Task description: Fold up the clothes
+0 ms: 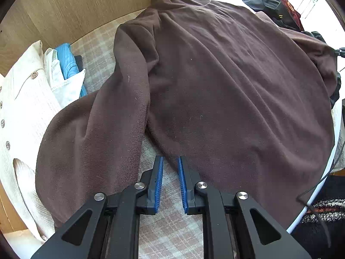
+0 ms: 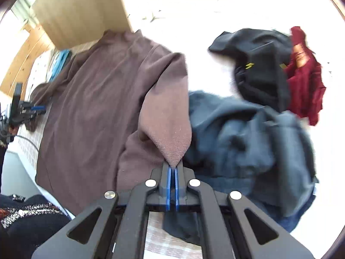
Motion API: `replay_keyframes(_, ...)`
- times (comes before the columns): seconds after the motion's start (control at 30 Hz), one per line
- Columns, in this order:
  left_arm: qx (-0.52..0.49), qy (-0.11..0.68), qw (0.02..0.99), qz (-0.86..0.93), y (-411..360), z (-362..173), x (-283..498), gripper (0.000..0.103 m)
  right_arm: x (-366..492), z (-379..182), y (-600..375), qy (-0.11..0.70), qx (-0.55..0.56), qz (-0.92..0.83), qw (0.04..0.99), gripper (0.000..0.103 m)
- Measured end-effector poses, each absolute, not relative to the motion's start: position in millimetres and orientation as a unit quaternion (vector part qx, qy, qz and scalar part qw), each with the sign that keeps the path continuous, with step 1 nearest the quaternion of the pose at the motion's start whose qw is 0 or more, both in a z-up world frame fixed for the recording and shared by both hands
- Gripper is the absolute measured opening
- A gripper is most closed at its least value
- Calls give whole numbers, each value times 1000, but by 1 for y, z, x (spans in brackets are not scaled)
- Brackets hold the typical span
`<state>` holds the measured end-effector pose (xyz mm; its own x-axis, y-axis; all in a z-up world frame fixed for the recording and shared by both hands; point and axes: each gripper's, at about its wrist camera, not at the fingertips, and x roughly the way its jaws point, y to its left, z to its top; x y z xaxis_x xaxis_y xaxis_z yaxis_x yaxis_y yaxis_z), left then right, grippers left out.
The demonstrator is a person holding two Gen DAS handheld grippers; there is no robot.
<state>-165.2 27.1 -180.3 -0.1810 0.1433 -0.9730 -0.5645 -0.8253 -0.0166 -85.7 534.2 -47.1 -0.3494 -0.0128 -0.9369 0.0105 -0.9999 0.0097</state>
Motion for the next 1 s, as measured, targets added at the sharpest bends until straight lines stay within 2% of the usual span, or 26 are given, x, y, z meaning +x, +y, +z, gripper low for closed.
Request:
replay_keyframes(0.13, -589, 173, 236, 753, 23, -174, -164, 15, -84, 9, 590, 99, 501, -840, -182, 5)
replay_keyframes(0.17, -587, 172, 234, 756, 20, -170, -164, 15, -86, 9, 598, 102, 498, -838, -198, 15)
replay_keyframes(0.2, -584, 170, 232, 759, 18, -167, -165, 15, -91, 2, 602, 99, 520, -825, -197, 21)
replay_keyframes(0.23, -582, 169, 230, 761, 16, -163, -165, 15, -94, -4, 602, 99, 536, -817, -190, 26)
replay_keyframes(0.4, -566, 158, 211, 781, -9, -137, -160, 16, -100, -7, 580, 107, 528, -825, -171, 28)
replay_keyframes(0.43, -565, 154, 206, 784, -15, -132, -161, 20, -104, -5, 574, 100, 523, -831, -160, 33)
replay_keyframes(0.47, -564, 151, 202, 786, -19, -129, -162, 25, -111, -6, 565, 87, 517, -840, -137, 43)
replay_keyframes(0.53, -564, 150, 197, 788, -23, -126, -173, 26, -134, -14, 545, 71, 515, -850, -87, 53)
replay_keyframes(0.6, -563, 170, 197, 785, -20, -129, -184, 27, -164, -33, 520, 77, 527, -845, -48, 53)
replay_keyframes(0.67, -571, 192, 203, 772, -8, -141, -190, 34, -191, -61, 496, 84, 546, -834, -15, 53)
replay_keyframes(0.8, -572, 261, 213, 748, 16, -158, -181, 40, -227, -114, 463, 89, 583, -807, 29, 53)
replay_keyframes(0.83, -565, 279, 216, 746, 21, -162, -178, 47, -230, -124, 459, 90, 590, -802, 33, 53)
replay_keyframes(0.9, -563, 309, 207, 738, 27, -174, -180, 48, -236, -142, 453, 91, 602, -792, 40, 53)
replay_keyframes(0.93, -565, 323, 200, 733, 28, -181, -182, 44, -239, -148, 454, 90, 606, -789, 42, 53)
replay_keyframes(1.0, -567, 338, 184, 729, 26, -188, -189, 9, -242, -155, 456, 89, 611, -785, 39, 53)
